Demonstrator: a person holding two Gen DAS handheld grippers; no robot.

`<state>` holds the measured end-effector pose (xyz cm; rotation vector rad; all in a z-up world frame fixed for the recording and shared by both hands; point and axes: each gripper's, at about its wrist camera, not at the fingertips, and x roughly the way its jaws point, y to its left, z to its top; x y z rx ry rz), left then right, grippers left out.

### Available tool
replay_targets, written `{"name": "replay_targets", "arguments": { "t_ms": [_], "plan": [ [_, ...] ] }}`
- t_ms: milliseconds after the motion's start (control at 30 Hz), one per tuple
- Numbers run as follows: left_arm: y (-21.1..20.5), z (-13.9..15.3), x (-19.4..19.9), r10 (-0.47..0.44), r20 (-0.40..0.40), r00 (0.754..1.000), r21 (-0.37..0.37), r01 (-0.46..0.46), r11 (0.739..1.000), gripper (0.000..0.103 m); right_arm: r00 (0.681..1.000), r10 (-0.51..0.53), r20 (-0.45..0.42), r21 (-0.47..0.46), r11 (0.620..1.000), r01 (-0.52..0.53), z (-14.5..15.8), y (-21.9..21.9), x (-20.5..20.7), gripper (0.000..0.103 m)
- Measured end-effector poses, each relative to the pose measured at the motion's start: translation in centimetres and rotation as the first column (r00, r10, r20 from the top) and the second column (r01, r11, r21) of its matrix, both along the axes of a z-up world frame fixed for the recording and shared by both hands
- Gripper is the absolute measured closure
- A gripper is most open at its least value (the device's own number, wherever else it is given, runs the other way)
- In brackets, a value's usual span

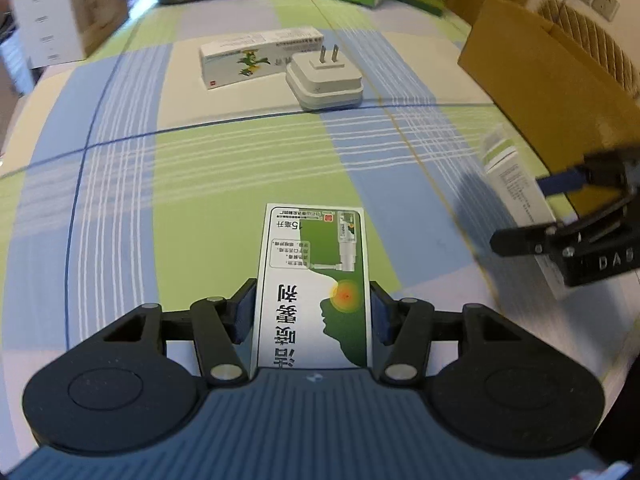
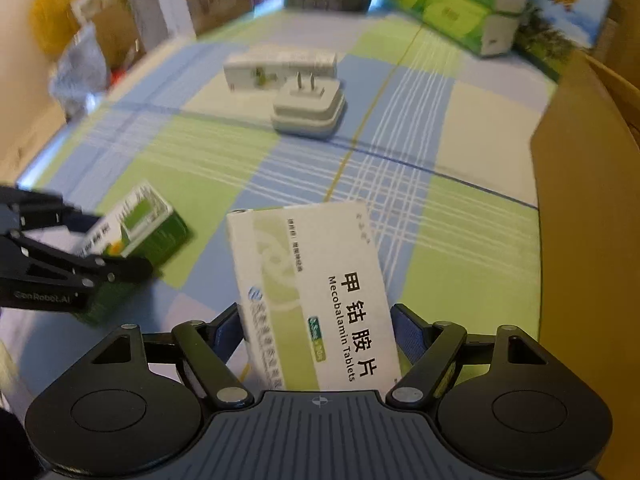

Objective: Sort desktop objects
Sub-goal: 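Lift both held medicine boxes and carry them toward the cardboard box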

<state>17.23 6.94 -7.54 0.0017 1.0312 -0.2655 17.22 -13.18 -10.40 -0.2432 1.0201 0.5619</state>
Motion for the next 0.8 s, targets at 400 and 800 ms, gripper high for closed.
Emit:
{"name": "replay_targets", "arguments": {
  "t_ms": [400, 800],
  "plan": [
    [-0.7, 0.1, -1.9, 0.005, 0.085, 0.996, -0.012, -0.004, 1.0, 0.04, 0.993, 0.036, 0.113, 0.063, 0.997, -0.044, -1.5, -0.7, -2.4, 0.016],
    [-2.4, -0.4, -1.6, -0.012, 0.097, 0.995, 0.094, 0.003, 0.996, 0.045, 0.992, 0.027, 0.123, 0.004, 1.0, -0.027, -2.4, -0.5, -2.6, 0.029]
  ]
}}
